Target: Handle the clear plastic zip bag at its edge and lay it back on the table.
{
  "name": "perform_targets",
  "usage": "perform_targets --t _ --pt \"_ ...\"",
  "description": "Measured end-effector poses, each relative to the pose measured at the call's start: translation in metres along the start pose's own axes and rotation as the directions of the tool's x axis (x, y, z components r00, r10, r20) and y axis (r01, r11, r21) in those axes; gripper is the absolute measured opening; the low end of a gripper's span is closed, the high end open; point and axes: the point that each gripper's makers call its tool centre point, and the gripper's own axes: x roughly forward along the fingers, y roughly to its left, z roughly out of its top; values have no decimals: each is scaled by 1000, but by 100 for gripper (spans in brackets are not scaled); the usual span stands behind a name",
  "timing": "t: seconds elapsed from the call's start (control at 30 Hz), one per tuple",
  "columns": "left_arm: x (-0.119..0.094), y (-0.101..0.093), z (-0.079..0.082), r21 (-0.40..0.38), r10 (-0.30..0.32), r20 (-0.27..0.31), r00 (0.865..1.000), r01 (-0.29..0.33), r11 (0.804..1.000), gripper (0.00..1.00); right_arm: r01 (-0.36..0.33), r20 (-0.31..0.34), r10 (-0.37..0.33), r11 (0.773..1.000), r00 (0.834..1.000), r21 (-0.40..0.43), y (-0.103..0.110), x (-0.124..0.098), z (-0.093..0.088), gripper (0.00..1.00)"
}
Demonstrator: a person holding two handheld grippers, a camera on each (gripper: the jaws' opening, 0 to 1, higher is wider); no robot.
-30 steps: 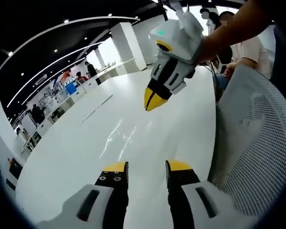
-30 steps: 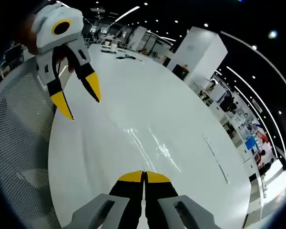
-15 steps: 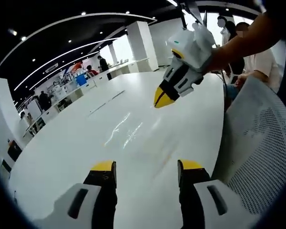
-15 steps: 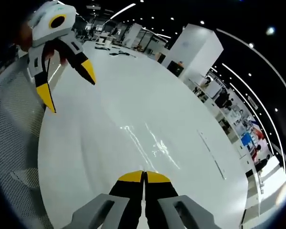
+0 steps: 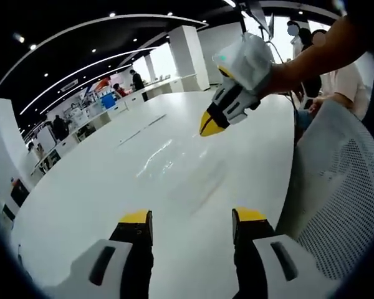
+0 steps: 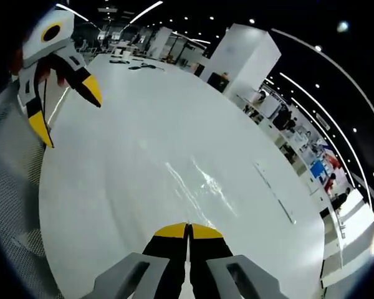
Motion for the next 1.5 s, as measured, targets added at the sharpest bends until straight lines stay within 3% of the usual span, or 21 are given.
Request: perform_targets --t 0.97,1.5 --pt "0 4 0 -27 7 -8 1000 -7 1000 51 10 -35 -10 1000 999 15 -13 23 -6 0" --pt "0 2 1 -26 0 -8 1000 0 1000 50 -55 -23 56 997 998 57 -5 29 -8 0"
